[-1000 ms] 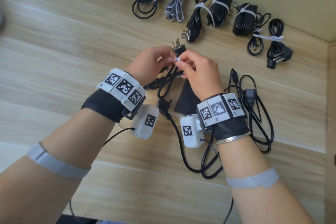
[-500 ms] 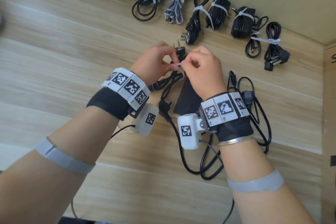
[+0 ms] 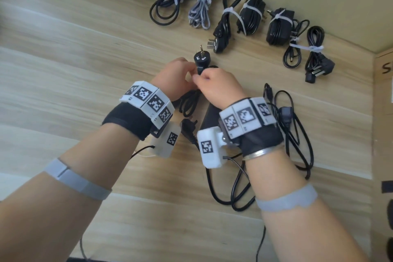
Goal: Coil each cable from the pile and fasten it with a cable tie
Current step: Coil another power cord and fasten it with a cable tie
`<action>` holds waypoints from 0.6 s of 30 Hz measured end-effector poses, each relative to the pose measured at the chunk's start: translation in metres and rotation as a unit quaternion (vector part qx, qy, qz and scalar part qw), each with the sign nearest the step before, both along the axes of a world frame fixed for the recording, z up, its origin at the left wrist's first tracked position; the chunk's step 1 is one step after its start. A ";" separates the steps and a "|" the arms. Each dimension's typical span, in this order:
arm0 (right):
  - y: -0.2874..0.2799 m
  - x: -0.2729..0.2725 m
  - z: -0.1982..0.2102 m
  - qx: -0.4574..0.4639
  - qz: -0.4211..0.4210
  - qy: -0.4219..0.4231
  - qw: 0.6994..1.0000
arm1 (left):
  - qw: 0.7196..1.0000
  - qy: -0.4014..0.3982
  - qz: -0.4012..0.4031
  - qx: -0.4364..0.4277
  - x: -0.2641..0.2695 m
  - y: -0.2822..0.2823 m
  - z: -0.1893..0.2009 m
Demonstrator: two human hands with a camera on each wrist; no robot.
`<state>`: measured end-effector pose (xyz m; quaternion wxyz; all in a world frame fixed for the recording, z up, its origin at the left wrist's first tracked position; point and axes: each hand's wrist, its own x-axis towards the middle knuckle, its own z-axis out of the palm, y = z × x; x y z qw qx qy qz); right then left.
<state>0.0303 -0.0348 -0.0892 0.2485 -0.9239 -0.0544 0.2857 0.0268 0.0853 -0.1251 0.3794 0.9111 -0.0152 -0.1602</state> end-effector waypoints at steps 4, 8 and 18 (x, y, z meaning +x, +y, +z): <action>0.002 0.000 -0.003 -0.025 -0.061 -0.062 0.996 | 0.999 0.023 -0.014 0.020 0.001 -0.003 0.001; -0.005 -0.007 0.006 -0.003 -0.079 -0.100 0.992 | 0.999 0.045 -0.010 0.008 0.000 -0.009 0.001; -0.032 -0.017 0.009 0.008 -0.066 -0.117 0.991 | 0.997 0.068 0.008 -0.035 -0.001 0.002 0.013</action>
